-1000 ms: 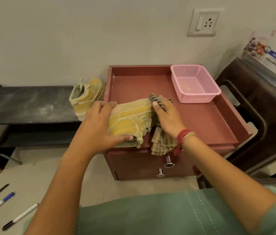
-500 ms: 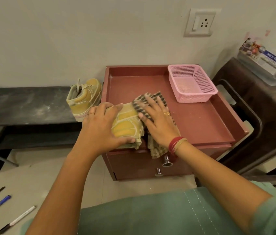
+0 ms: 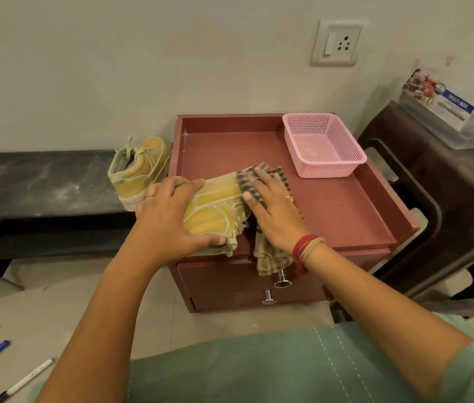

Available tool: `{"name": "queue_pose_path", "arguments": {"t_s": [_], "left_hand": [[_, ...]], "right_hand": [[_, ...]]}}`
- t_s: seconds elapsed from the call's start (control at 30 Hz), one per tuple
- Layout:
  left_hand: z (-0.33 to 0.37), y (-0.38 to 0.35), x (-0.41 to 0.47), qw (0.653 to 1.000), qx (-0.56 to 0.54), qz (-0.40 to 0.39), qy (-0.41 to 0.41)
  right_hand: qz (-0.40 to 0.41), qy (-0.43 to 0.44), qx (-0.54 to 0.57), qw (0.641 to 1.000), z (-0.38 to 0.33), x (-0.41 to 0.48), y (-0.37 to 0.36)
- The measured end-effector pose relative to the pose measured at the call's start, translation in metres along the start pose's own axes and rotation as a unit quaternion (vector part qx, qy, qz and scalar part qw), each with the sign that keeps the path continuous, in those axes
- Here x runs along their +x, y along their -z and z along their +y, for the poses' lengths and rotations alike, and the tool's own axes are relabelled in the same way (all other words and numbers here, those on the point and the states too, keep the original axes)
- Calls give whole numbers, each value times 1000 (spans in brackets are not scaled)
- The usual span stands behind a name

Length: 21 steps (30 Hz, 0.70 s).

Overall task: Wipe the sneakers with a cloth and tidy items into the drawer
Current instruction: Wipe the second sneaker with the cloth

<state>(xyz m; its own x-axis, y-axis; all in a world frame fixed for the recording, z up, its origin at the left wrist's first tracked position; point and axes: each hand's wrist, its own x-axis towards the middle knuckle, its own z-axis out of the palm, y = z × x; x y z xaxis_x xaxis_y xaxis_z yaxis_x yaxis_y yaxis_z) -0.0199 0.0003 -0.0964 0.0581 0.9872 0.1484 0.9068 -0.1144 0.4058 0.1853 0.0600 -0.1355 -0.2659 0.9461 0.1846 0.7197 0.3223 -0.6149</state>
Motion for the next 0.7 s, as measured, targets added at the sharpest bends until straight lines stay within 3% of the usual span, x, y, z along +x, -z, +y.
{"name": "queue_pose_path", "arguments": {"t_s": [0.07,0.1,0.2,0.27,0.33,0.4,0.47,0.5,0.6,0.63,0.7], "left_hand": [[0,0,1,1000,0,1,2],[-1,0,2,1000,-2,1,3],[-1,-1,1,1000,-8,1,3],[-1,-1,1,1000,-6,0,0],[-2,-1,0,1000,-6,3,0],[-2,-1,0,1000,-9,6,-3],[-2,-1,1,1000,-13,6,-4],[-2,-1,1,1000,-14,4,-4],[-3,-2,1,1000,-13,6,-4],[-3,-2,0,1000,-13,8,-5],[-3,-2,1,1000,-20,10,-8]], "right_hand": [[8,10,-19,1000,2,1,0],[17,-27,10,999,7,6,4],[26,-188,220,957,20,21,15],[89,-230,268,931,19,21,15],[128,-157,188,961,10,13,9],[67,-16,92,993,-3,1,-2],[10,56,35,998,-3,-3,-11],[11,43,39,998,3,0,-13],[23,-117,139,983,14,11,-9],[15,-127,139,982,13,10,-10],[5,-52,90,995,7,5,-13]]}}
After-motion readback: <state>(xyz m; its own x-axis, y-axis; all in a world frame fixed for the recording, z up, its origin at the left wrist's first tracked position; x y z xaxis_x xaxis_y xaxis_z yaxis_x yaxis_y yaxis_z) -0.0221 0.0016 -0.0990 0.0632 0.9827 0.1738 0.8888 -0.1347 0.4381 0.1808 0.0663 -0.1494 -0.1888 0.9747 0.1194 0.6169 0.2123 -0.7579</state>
